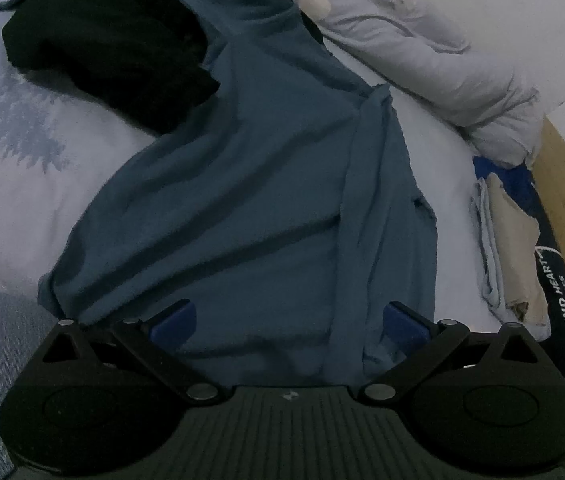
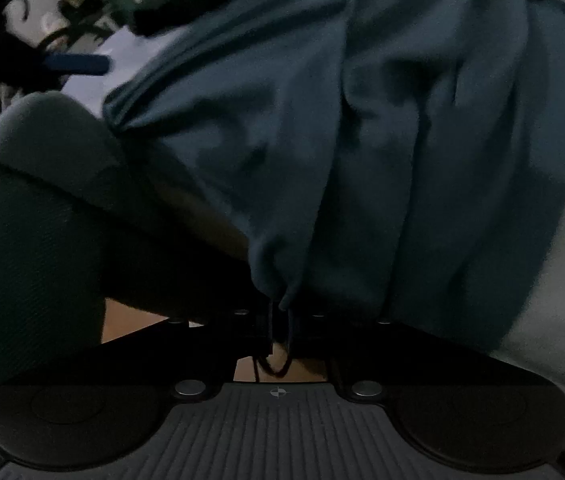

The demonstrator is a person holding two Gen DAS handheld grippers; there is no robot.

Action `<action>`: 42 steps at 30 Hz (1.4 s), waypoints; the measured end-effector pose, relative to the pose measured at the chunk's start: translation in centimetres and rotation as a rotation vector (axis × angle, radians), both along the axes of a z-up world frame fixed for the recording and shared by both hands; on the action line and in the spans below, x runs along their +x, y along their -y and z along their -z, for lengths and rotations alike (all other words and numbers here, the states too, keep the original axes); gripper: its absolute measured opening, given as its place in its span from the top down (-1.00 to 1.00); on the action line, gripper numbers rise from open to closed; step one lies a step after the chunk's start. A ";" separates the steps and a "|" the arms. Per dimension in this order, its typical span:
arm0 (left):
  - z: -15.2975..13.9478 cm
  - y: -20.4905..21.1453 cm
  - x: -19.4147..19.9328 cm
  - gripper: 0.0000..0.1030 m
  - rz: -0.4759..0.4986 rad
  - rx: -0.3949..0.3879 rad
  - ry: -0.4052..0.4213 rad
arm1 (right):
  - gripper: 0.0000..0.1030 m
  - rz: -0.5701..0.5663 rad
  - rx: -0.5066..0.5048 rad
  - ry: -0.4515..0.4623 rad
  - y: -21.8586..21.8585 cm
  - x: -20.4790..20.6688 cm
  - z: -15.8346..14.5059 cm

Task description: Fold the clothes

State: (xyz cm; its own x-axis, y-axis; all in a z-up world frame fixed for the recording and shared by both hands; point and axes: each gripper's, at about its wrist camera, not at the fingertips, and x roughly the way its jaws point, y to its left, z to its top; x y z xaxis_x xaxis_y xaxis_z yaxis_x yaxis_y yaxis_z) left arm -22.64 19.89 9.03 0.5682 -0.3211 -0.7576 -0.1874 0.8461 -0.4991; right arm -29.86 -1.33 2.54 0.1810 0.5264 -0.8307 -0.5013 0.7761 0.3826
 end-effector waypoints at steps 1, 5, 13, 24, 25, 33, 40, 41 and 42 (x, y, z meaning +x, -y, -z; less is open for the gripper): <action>-0.1 -0.1 0.3 -1.00 -0.002 0.000 0.006 | 0.86 -0.011 -0.008 0.022 0.1 -0.3 -0.9; -1.0 -0.1 2.2 -1.00 -0.004 0.018 0.051 | 0.86 -0.022 -0.009 0.054 1.4 -1.0 -4.6; -1.9 1.0 10.7 -1.00 0.008 0.055 0.238 | 0.86 0.008 0.041 0.084 4.2 -0.4 -9.3; 4.1 7.5 29.2 -0.85 0.212 0.052 0.335 | 0.86 0.021 0.089 0.010 6.4 1.2 -9.6; 5.0 8.1 30.3 -0.76 0.235 0.058 0.336 | 0.86 0.038 0.088 -0.013 6.9 1.5 -9.1; 9.9 12.0 36.3 -0.25 0.376 0.170 0.399 | 0.86 0.127 0.059 -0.114 10.2 4.7 -6.8; 11.6 12.6 37.1 -0.03 0.391 0.167 0.403 | 0.86 0.131 0.043 -0.125 10.5 5.2 -6.5; 11.6 12.6 37.2 -0.03 0.386 0.163 0.401 | 0.86 0.132 0.040 -0.124 10.6 5.1 -6.5; 11.6 12.4 37.5 0.06 0.374 0.154 0.396 | 0.86 0.134 0.039 -0.125 10.6 5.0 -6.5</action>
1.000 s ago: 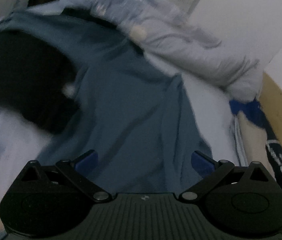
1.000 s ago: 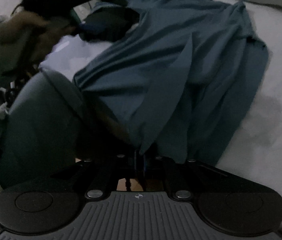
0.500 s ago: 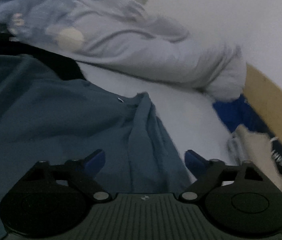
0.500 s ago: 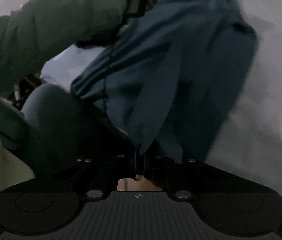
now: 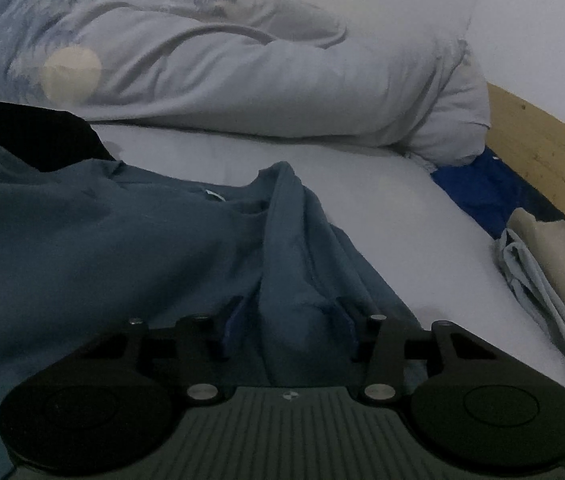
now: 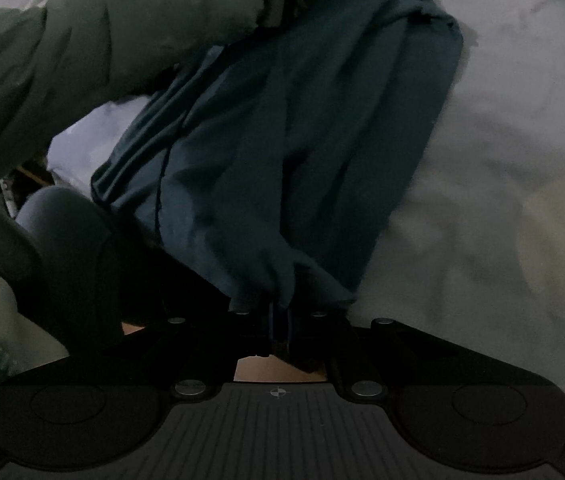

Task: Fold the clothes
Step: 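Grasp the shirt edge with the left tool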

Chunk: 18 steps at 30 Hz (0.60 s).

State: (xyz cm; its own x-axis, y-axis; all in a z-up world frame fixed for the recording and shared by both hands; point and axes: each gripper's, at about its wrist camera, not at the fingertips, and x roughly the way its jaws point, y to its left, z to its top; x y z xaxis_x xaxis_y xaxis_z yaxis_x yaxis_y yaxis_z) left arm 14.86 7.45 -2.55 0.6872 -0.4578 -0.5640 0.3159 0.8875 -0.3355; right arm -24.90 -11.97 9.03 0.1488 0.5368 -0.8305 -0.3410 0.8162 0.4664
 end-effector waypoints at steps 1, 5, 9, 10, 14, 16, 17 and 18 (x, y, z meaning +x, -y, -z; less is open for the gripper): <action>0.0 -0.1 0.4 0.32 -0.011 -0.014 -0.010 | 0.86 0.002 -0.001 0.000 0.1 -0.1 0.0; -0.4 -0.4 1.7 0.78 -0.054 -0.083 -0.067 | 0.86 0.015 -0.007 0.021 0.4 -0.6 -0.7; -2.0 -1.0 1.8 0.78 -0.091 -0.185 -0.065 | 0.86 0.062 -0.010 0.077 1.5 -1.0 -2.2; -2.6 -1.2 1.8 0.78 -0.103 -0.213 -0.059 | 0.86 0.072 -0.012 0.092 1.9 -1.1 -2.7; -5.2 -0.7 2.3 0.79 -0.116 -0.277 -0.048 | 0.86 0.107 0.009 0.152 3.8 -1.4 -5.7; -6.4 0.2 2.9 0.79 -0.117 -0.302 -0.043 | 0.86 0.140 0.000 0.196 5.2 -1.4 -7.3; -7.0 0.7 3.2 0.79 -0.120 -0.316 -0.040 | 0.86 0.162 -0.006 0.218 6.0 -1.3 -8.1; -7.6 1.3 3.7 0.79 -0.122 -0.327 -0.035 | 0.86 0.188 -0.008 0.238 7.2 -1.1 -9.0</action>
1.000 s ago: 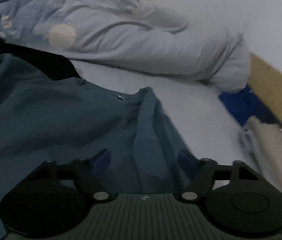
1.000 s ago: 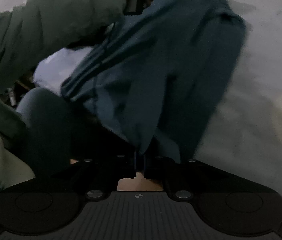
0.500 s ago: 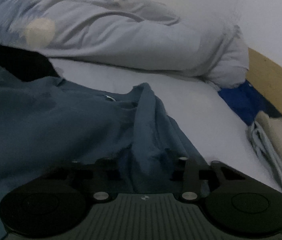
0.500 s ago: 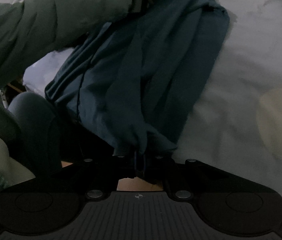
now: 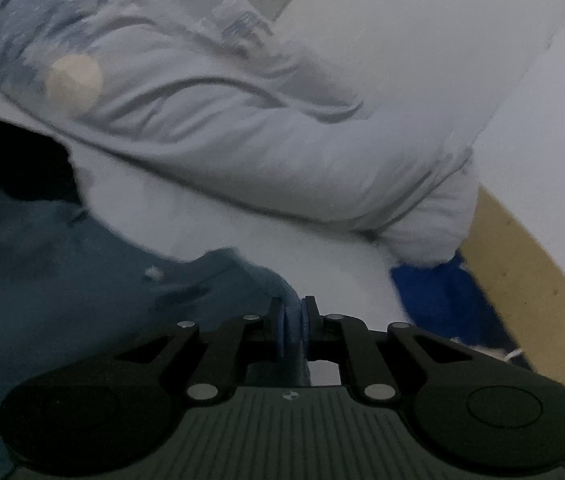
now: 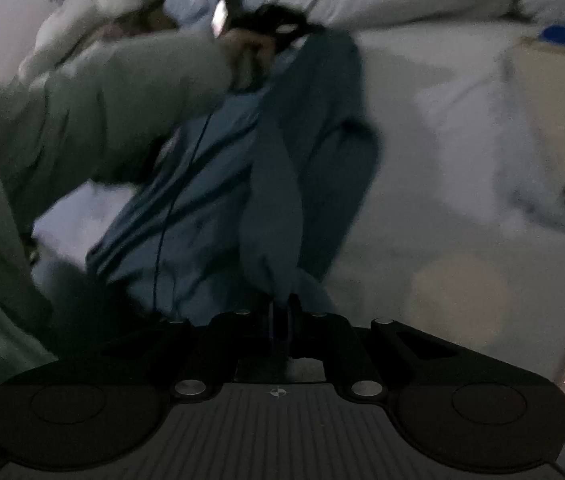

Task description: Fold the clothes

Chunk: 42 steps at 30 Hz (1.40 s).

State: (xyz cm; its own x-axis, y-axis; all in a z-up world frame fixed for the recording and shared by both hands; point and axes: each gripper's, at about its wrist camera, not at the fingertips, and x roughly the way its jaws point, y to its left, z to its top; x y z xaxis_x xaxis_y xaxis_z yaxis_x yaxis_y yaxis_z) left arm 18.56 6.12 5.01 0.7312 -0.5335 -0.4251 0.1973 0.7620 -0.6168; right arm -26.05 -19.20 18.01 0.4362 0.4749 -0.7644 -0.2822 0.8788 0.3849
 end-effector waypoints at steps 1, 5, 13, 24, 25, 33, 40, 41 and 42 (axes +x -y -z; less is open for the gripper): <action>-0.5 0.6 0.5 0.79 -0.003 -0.007 0.004 | 0.86 0.027 -0.010 0.022 1.1 0.2 -0.7; -1.9 3.5 2.8 0.79 -0.026 -0.004 -0.008 | 0.87 0.140 -0.071 0.106 6.6 1.7 -3.1; -1.6 9.6 7.2 0.79 -0.092 0.046 -0.080 | 0.87 0.360 -0.244 0.203 18.9 6.1 -4.6; 5.1 16.4 10.7 0.79 -0.153 0.189 -0.233 | 0.86 0.530 -0.247 0.048 31.6 12.5 3.2; 5.7 16.7 10.8 0.78 -0.155 0.197 -0.245 | 0.85 0.537 -0.247 0.031 32.3 12.9 3.9; 5.0 17.4 9.0 -0.14 -0.026 0.193 -0.131 | 0.70 0.710 -0.449 0.141 33.3 11.0 4.4; -0.8 18.9 2.3 -0.59 0.137 0.280 0.056 | 0.24 0.236 -0.693 0.271 22.7 11.1 9.9; -1.7 19.4 1.0 -0.59 0.177 0.306 0.089 | 0.24 0.220 -0.708 0.265 22.5 11.8 10.8; -2.6 19.9 -0.3 -0.62 0.219 0.332 0.123 | 0.24 0.205 -0.721 0.256 22.4 12.5 11.8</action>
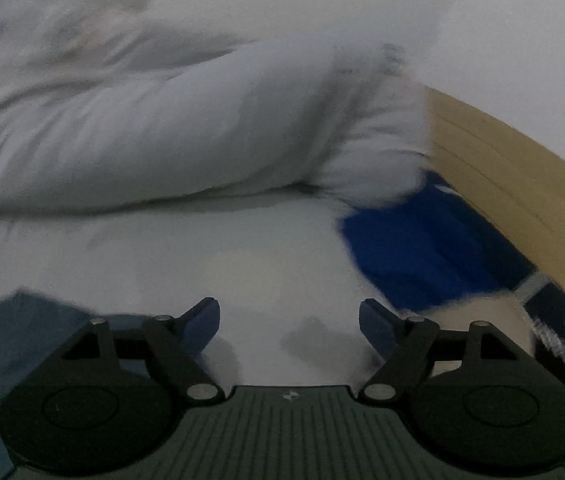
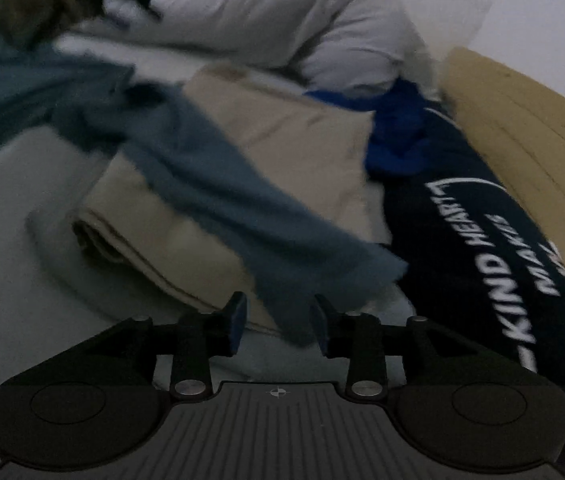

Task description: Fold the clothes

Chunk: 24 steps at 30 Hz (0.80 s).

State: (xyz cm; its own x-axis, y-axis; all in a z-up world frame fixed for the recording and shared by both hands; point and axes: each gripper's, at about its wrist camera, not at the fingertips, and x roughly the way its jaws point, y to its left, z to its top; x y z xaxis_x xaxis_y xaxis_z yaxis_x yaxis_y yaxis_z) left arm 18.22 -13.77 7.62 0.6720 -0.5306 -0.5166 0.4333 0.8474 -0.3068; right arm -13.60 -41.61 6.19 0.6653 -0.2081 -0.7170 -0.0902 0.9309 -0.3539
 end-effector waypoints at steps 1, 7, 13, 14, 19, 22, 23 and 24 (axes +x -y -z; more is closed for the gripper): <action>-0.8 0.5 -1.2 -0.67 0.038 0.021 0.023 | 0.23 0.001 -0.011 -0.025 0.0 0.6 0.8; -4.4 4.1 -8.2 -0.68 0.263 0.127 0.126 | 0.87 0.010 -0.041 -0.114 1.3 2.1 3.9; -6.1 6.8 -13.0 -0.68 0.417 0.208 0.160 | 0.99 0.023 0.004 -0.063 1.8 -1.0 0.9; -6.1 7.4 -13.2 -0.68 0.436 0.222 0.161 | 0.99 0.024 -0.003 -0.067 1.8 -1.5 0.6; -5.9 10.1 -14.9 -0.68 0.490 0.288 0.164 | 0.81 0.045 0.040 -0.064 2.5 -3.4 0.3; -6.1 10.5 -16.3 -0.68 0.503 0.303 0.159 | 0.28 0.039 0.059 0.029 2.4 -3.3 -0.2; -6.1 10.6 -16.8 -0.68 0.507 0.311 0.158 | 0.24 0.024 0.065 0.051 2.3 -2.9 -0.3; -6.2 10.7 -17.2 -0.68 0.509 0.325 0.159 | 0.22 0.005 0.054 0.065 1.9 -2.5 -0.1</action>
